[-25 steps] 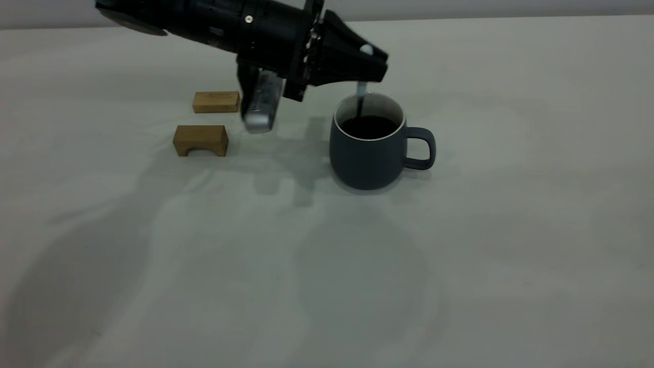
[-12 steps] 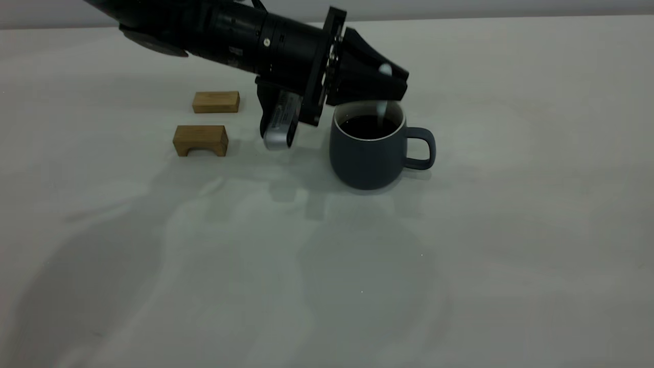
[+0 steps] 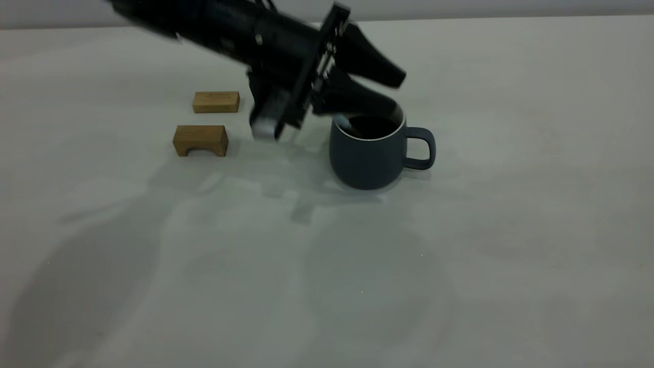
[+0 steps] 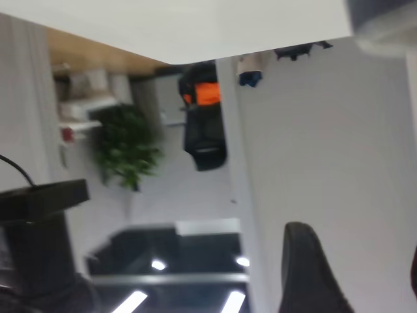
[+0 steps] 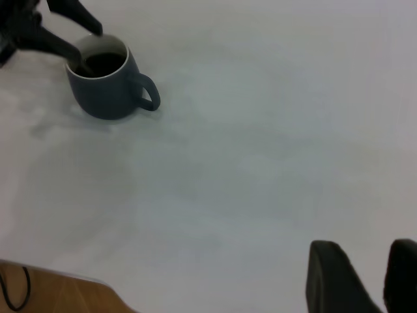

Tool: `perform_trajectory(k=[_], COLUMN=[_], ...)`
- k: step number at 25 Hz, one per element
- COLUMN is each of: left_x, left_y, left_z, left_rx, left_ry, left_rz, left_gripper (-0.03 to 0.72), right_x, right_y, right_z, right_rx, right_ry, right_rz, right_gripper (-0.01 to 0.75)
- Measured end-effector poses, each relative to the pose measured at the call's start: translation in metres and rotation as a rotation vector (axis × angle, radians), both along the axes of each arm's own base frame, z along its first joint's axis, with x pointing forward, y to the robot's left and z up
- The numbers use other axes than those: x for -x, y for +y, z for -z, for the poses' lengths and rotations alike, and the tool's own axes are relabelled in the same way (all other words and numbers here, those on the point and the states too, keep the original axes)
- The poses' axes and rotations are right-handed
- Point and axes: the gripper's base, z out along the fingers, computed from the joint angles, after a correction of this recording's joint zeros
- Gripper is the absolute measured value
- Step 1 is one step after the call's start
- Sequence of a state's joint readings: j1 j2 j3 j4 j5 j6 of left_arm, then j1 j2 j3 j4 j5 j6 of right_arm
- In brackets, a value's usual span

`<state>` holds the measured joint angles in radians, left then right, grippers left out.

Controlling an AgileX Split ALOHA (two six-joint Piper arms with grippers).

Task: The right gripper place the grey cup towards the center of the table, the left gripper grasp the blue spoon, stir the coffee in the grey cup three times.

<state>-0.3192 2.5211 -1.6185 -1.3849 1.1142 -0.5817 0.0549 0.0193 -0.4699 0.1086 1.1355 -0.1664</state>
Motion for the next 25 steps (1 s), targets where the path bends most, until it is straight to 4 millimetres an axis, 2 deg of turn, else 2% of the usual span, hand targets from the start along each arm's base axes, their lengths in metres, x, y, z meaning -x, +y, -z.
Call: perform_trajectory(k=[5, 13, 16, 21, 23, 25], left_x=[-0.004, 0.018, 0.034, 0.068, 0.087, 0.106], left_y=[0.012, 0.049, 0.07, 0.117, 0.133, 0.148], left_z=[-0.063, -0.168, -0.214, -0.296, -0.322, -0.337], left_rx=[-0.099, -0.46, -0.621, -0.994, -1.107, -1.201], left_ry=[-0.227, -0.641, -0.783, -1.122, -1.212, -1.267], left_rz=[0.146, 0.404, 0.487, 0.646, 0.695, 0.758], left_gripper=[0.483, 0.483, 0.483, 0.483, 0.483, 0.483], right_x=[0.0, 0.0, 0.0, 0.0, 0.0, 0.0], right_y=[0.0, 0.0, 0.0, 0.0, 0.0, 0.0], right_z=[0.0, 0.0, 0.0, 0.0, 0.0, 0.0], right_rx=[0.0, 0.0, 0.0, 0.0, 0.0, 0.0], right_ry=[0.0, 0.0, 0.0, 0.0, 0.0, 0.0], right_rz=[0.0, 0.0, 0.0, 0.0, 0.0, 0.0], right_gripper=[0.239, 0.239, 0.239, 0.239, 0.239, 0.239])
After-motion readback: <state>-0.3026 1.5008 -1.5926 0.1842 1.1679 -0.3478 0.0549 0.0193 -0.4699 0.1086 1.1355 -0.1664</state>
